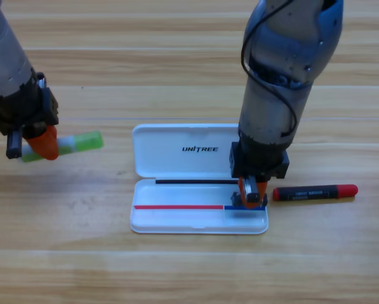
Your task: Clean up eraser and pencils
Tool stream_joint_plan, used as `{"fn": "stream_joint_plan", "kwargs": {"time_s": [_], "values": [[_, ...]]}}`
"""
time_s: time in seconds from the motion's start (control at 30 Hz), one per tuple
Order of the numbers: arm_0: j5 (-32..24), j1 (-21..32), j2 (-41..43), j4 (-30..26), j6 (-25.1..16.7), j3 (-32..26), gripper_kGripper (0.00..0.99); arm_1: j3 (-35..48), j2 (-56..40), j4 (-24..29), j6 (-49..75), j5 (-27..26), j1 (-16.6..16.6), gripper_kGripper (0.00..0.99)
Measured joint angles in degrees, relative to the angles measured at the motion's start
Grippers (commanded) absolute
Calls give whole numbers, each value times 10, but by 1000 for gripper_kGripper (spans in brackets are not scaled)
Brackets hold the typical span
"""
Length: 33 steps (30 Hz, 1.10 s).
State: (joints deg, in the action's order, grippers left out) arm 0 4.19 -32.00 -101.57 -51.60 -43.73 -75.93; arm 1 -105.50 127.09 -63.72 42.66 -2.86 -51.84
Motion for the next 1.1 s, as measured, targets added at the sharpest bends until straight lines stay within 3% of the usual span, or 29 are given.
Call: {"fn": "stream_joint_plan", "kwargs": {"time_s": [0.2, 0.3, 0.4, 0.47, 0.57, 0.9, 1.1], "values": [[0, 0, 0, 0, 1, 0, 0, 0, 11, 0, 0, 0, 0, 25], [0, 0, 0, 0, 1, 1, 0, 0, 11, 0, 0, 0, 0, 262], [0, 0, 0, 0, 1, 4, 0, 0, 11, 0, 0, 0, 0, 667], [0, 0, 0, 0, 1, 5, 0, 0, 11, 0, 0, 0, 0, 747], [0, 0, 0, 0, 1, 5, 0, 0, 11, 0, 0, 0, 0, 804], [7, -2, 0, 0, 18, 4, 0, 14, -7, -5, 0, -1, 0, 821], [9, -51, -18, -10, 33, -46, 0, 71, -87, -31, 2, -4, 0, 821]]}}
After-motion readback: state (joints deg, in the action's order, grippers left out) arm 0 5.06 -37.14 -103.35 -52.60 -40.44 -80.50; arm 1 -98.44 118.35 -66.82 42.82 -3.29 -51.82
